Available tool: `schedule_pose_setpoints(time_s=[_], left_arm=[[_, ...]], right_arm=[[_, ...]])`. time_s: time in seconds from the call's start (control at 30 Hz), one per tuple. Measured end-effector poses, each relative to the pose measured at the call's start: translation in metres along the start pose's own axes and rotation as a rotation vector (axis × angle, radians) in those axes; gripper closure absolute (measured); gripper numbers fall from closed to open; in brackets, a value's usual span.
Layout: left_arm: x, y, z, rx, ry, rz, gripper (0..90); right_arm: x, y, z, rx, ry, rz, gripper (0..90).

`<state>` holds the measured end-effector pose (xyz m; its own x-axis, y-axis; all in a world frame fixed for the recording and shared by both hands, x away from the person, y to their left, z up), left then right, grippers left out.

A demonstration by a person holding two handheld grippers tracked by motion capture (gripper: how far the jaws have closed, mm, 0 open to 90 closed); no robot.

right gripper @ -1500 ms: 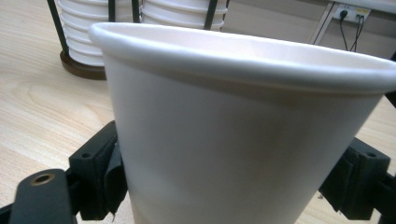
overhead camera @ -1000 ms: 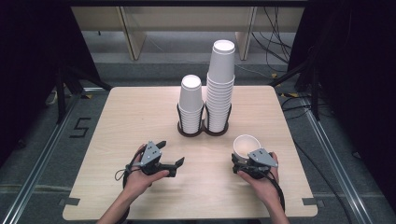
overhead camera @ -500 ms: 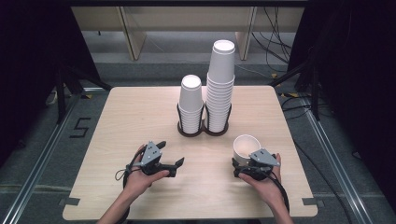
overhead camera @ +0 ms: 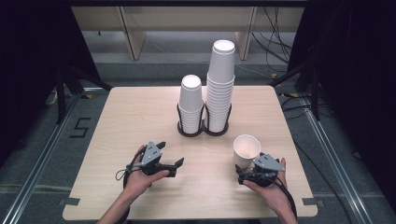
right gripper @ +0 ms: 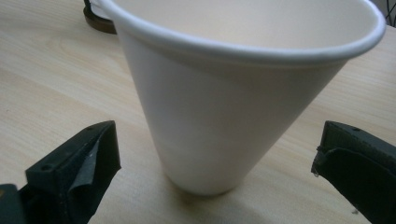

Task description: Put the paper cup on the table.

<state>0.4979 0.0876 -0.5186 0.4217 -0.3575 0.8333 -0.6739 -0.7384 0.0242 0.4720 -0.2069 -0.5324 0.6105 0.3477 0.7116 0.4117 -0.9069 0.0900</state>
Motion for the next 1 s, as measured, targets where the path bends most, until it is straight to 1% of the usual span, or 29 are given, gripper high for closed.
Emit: schedule_pose_setpoints(time_s=[0.03,0.07,0.1,0.13,0.17,0.2,0.23,0.3,0.33,0.37,0.4,0.43,0.47,0.5,0.53,0.57,0.6,0.8,0.83,0.87,0.93,0.97,1.0], left_arm=[[0.000,0.000,0.000,0.001,-0.001,0.001,4.9],[0.000,0.000,0.000,0.000,-0.001,0.000,4.9],[0.000,0.000,0.001,-0.006,0.010,-0.002,4.9],[0.000,0.000,0.000,0.000,-0.001,-0.002,4.9],[-0.001,-0.001,0.000,0.001,-0.001,-0.003,4.9],[-0.001,0.000,0.001,0.000,-0.002,-0.003,4.9],[-0.001,0.000,0.001,0.000,-0.003,-0.001,4.9],[-0.001,0.000,0.001,0.001,-0.005,0.001,4.9],[-0.001,-0.001,0.001,0.002,-0.003,0.000,4.9],[-0.001,-0.001,0.000,0.002,-0.002,-0.001,4.9],[-0.001,-0.001,0.000,0.003,-0.002,-0.002,4.9],[-0.001,-0.002,0.000,0.005,-0.002,-0.004,4.9],[-0.001,-0.002,0.000,0.005,-0.002,-0.006,4.9],[-0.002,-0.002,0.001,0.006,-0.002,-0.008,4.9],[-0.002,-0.002,0.001,0.005,0.000,-0.009,4.9],[-0.002,-0.002,0.002,0.002,0.005,-0.008,4.9],[-0.003,-0.003,0.002,0.009,-0.005,-0.007,5.0],[-0.004,-0.003,0.002,0.012,-0.005,-0.014,5.0],[-0.004,-0.003,0.002,0.012,-0.004,-0.014,5.0],[-0.004,-0.003,0.002,0.013,-0.004,-0.014,5.0],[-0.005,-0.004,0.002,0.016,-0.008,-0.010,5.0],[-0.006,-0.004,0.002,0.018,-0.011,-0.010,5.0],[-0.006,-0.004,0.003,0.013,-0.002,-0.009,5.0]], right_arm=[[-0.002,-0.002,0.000,0.016,-0.011,0.011,0.4],[-0.004,-0.001,0.000,0.015,-0.012,0.007,0.4],[-0.005,-0.002,-0.001,0.019,-0.014,0.005,0.4],[-0.007,-0.002,-0.002,0.017,-0.015,0.014,0.4],[-0.008,-0.001,-0.001,0.018,-0.011,0.009,0.4],[-0.010,-0.001,-0.002,0.029,-0.018,0.014,0.4],[-0.012,0.000,-0.003,0.022,-0.023,0.007,0.4],[-0.014,0.002,-0.005,0.016,-0.025,0.015,0.4],[-0.016,0.004,-0.006,0.011,-0.030,0.006,0.4],[-0.017,0.005,-0.007,0.013,-0.034,0.008,0.4],[-0.018,0.006,-0.008,0.004,-0.029,0.022,0.4],[-0.018,0.010,-0.009,-0.005,-0.020,0.001,0.4],[-0.019,0.009,-0.010,0.006,-0.025,0.010,0.4],[-0.020,0.012,-0.011,-0.003,-0.024,0.005,0.4],[-0.021,0.012,-0.012,0.003,-0.026,0.012,0.4],[-0.022,0.015,-0.013,-0.010,-0.028,0.009,0.4],[-0.024,0.016,-0.014,-0.010,-0.030,0.019,0.4],[-0.031,0.021,-0.016,-0.028,-0.032,0.021,0.4],[-0.031,0.022,-0.016,-0.033,-0.025,0.023,0.4],[-0.031,0.023,-0.017,-0.027,-0.022,0.033,0.4],[-0.032,0.026,-0.019,-0.039,-0.013,0.047,0.4],[-0.033,0.030,-0.020,-0.054,-0.007,0.038,0.4],[-0.033,0.032,-0.021,-0.067,0.005,0.048,0.4]])
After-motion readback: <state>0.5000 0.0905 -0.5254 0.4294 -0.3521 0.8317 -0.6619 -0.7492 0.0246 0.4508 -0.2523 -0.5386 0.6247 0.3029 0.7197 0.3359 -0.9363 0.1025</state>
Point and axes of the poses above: each handheld gripper's, and its own axes: z roughly forward along the jaws, x roughly out of its top, y roughly to its right, the point moved 8 cm from there along z, roughly forward along the jaws, and after that the axes turned 15 degrees about -y, right-handed, at the moved point
